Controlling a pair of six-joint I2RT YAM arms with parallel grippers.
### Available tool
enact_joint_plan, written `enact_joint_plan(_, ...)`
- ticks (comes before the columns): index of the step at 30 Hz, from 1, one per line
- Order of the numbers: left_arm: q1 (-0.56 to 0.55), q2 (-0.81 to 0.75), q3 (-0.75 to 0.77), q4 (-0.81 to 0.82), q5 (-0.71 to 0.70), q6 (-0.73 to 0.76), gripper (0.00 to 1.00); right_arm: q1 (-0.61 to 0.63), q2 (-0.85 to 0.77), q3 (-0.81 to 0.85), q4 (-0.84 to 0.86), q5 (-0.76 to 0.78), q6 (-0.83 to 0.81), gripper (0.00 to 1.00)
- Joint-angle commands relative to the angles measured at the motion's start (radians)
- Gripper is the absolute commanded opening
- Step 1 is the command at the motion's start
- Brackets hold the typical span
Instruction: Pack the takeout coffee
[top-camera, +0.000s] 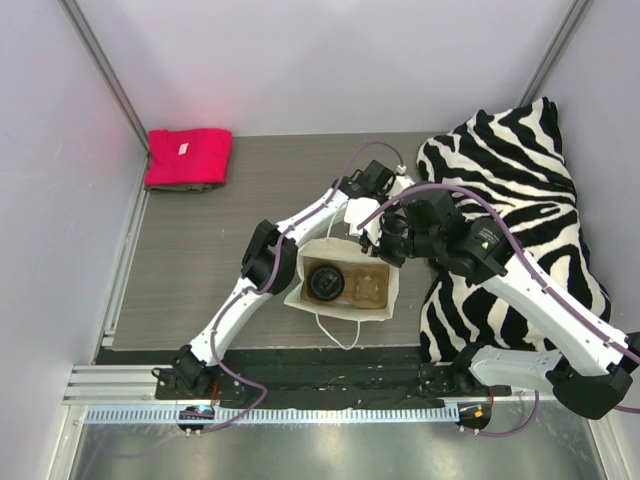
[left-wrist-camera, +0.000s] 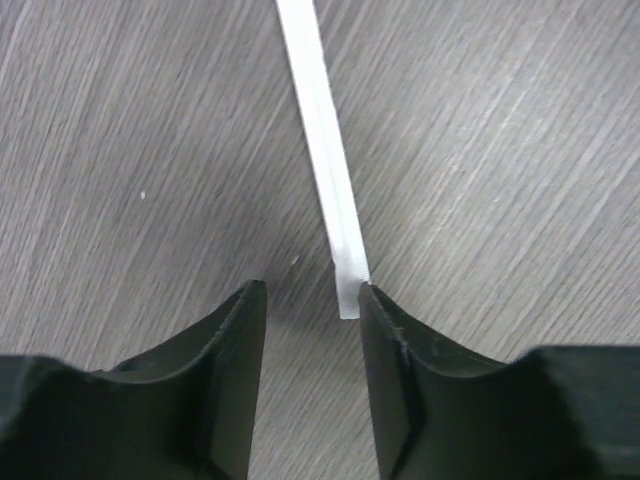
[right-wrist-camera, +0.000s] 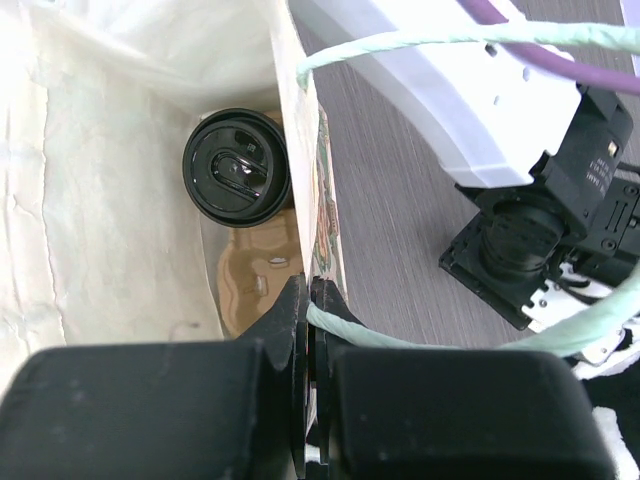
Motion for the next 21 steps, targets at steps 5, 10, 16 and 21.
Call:
enact_joint_plan(5,-0.027,0.069,-0.004,-0.096,-0.088,0.101,0.31,0.005,-0.032,-0.005,0.052,0.006,0.002,0.01)
enact_joint_plan(10,-0.007,0.053,-0.079,-0.159,-0.096,0.138,0.15,0.005,-0.041,-0.017,0.055,0.019,0.002,0.01)
enact_joint_plan(16,0.053,-0.010,-0.191,-0.196,-0.094,0.162,0.00,0.005,-0.053,-0.026,0.060,0.019,0.005,0.01)
enact_joint_plan(21,0.142,-0.127,-0.370,-0.207,-0.045,0.187,0.00,0.005,-0.058,-0.034,0.063,0.025,0.001,0.01)
